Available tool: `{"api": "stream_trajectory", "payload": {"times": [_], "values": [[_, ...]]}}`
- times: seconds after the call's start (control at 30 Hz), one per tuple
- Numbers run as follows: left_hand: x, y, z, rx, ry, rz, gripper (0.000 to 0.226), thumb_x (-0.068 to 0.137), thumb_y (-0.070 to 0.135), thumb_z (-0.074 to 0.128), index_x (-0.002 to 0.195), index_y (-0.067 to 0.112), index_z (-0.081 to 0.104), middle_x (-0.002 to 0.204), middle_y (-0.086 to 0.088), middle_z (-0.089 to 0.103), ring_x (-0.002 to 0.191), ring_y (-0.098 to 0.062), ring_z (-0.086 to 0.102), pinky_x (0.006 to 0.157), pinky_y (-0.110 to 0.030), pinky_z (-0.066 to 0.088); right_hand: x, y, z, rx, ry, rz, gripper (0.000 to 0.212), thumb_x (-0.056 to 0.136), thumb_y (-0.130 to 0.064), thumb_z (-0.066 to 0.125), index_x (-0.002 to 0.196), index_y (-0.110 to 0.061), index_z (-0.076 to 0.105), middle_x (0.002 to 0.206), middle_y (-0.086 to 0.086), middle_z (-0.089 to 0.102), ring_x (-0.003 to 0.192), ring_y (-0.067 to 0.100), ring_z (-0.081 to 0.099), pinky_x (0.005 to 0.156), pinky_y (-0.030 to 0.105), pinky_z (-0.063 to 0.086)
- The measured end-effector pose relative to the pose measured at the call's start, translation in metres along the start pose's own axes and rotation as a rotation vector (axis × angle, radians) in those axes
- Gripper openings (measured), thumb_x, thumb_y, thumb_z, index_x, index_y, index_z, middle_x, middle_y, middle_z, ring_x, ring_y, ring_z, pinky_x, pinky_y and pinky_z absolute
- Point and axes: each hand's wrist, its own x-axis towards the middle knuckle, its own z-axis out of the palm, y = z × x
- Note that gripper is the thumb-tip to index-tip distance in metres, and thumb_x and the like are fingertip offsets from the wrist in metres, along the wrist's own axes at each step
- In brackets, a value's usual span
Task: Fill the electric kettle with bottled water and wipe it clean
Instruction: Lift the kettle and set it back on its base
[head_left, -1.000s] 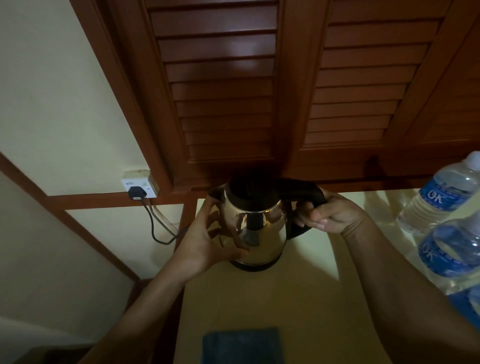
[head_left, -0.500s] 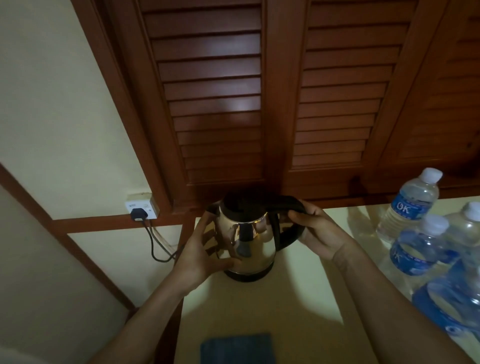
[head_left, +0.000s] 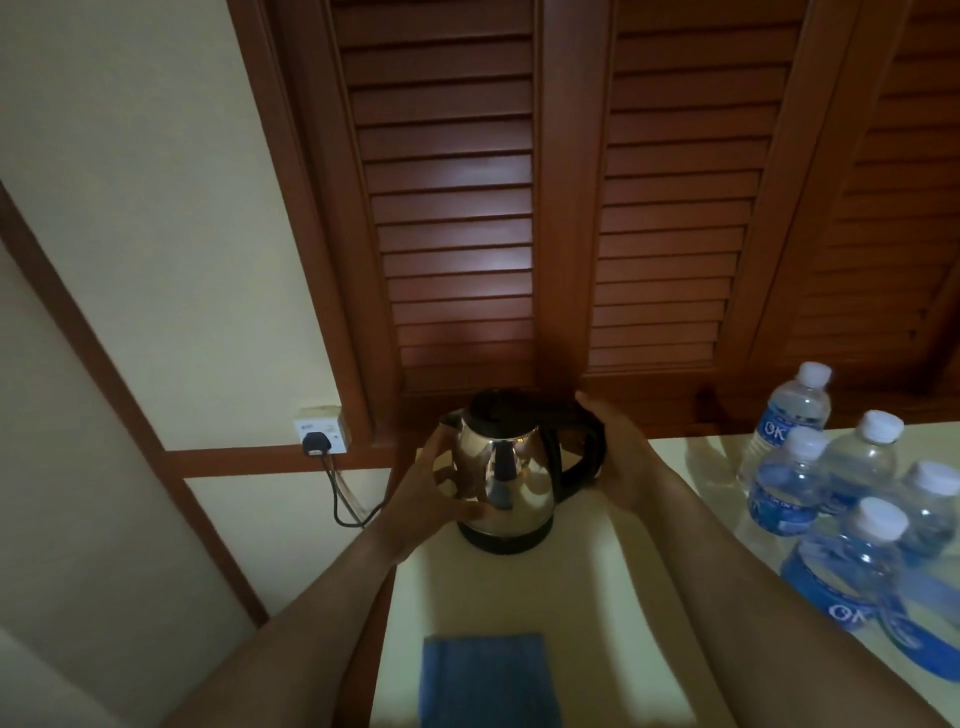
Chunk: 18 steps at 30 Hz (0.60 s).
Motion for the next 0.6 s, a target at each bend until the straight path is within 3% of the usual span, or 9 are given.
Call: {"api": "stream_trajectory", "payload": {"times": [0.13, 0.23, 0.33, 0.4, 0.53, 0.6], "values": [[-0.001, -0.001, 0.001, 0.001, 0.002, -0.006, 0.091, 0.067, -0.005, 0.086, 0.138, 0.032, 0.044, 0.132, -0.004, 0.056, 0.118, -0.022, 0.061, 0.087, -0.040, 0.059, -0.001, 0.000, -0.003, -0.033, -0.005, -0.002, 0.059, 0.081, -0.057, 0.071, 0.127, -0.022, 0.065, 0.120, 0.004, 0.073, 0.119, 0.024, 0.064, 0.101, 0.058, 0.045], [0.000, -0.003, 0.002, -0.035, 0.011, -0.020, 0.094, 0.066, -0.008, 0.086, 0.139, 0.034, 0.044, 0.133, -0.005, 0.056, 0.119, -0.022, 0.061, 0.088, -0.039, 0.059, 0.000, 0.001, -0.004, -0.081, -0.023, 0.021, 0.066, 0.071, -0.062, 0.077, 0.123, -0.025, 0.066, 0.121, 0.002, 0.073, 0.120, 0.024, 0.062, 0.102, 0.059, 0.043], [0.000, -0.008, 0.004, -0.070, 0.034, -0.033, 0.100, 0.064, -0.009, 0.086, 0.141, 0.037, 0.043, 0.132, -0.004, 0.057, 0.118, -0.023, 0.061, 0.084, -0.036, 0.059, 0.000, -0.006, 0.003, -0.162, 0.048, 0.034, 0.053, 0.078, -0.054, 0.076, 0.120, -0.024, 0.064, 0.122, 0.003, 0.069, 0.116, 0.023, 0.060, 0.097, 0.054, 0.045], [0.000, -0.010, 0.005, -0.063, 0.058, -0.037, 0.104, 0.061, -0.007, 0.088, 0.141, 0.041, 0.042, 0.134, -0.002, 0.056, 0.120, -0.025, 0.059, 0.087, -0.041, 0.059, -0.001, -0.008, 0.006, -0.205, 0.091, 0.024, 0.048, 0.082, -0.051, 0.074, 0.119, -0.023, 0.063, 0.120, 0.004, 0.067, 0.115, 0.025, 0.059, 0.095, 0.055, 0.048], [-0.004, -0.011, 0.007, -0.087, 0.081, -0.025, 0.104, 0.061, -0.002, 0.090, 0.142, 0.042, 0.042, 0.136, 0.002, 0.055, 0.121, -0.021, 0.060, 0.092, -0.045, 0.058, -0.005, -0.006, 0.007, -0.242, 0.116, -0.007, 0.044, 0.085, -0.056, 0.070, 0.115, -0.025, 0.060, 0.122, 0.004, 0.062, 0.115, 0.025, 0.057, 0.100, 0.060, 0.046], [-0.005, -0.010, 0.008, -0.022, 0.094, 0.002, 0.096, 0.064, 0.001, 0.090, 0.139, 0.042, 0.045, 0.129, 0.004, 0.059, 0.113, -0.019, 0.064, 0.088, -0.041, 0.060, -0.011, 0.001, 0.008, -0.232, 0.102, -0.085, 0.039, 0.089, -0.059, 0.064, 0.113, -0.029, 0.058, 0.125, -0.001, 0.059, 0.119, 0.023, 0.054, 0.105, 0.052, 0.043]]}}
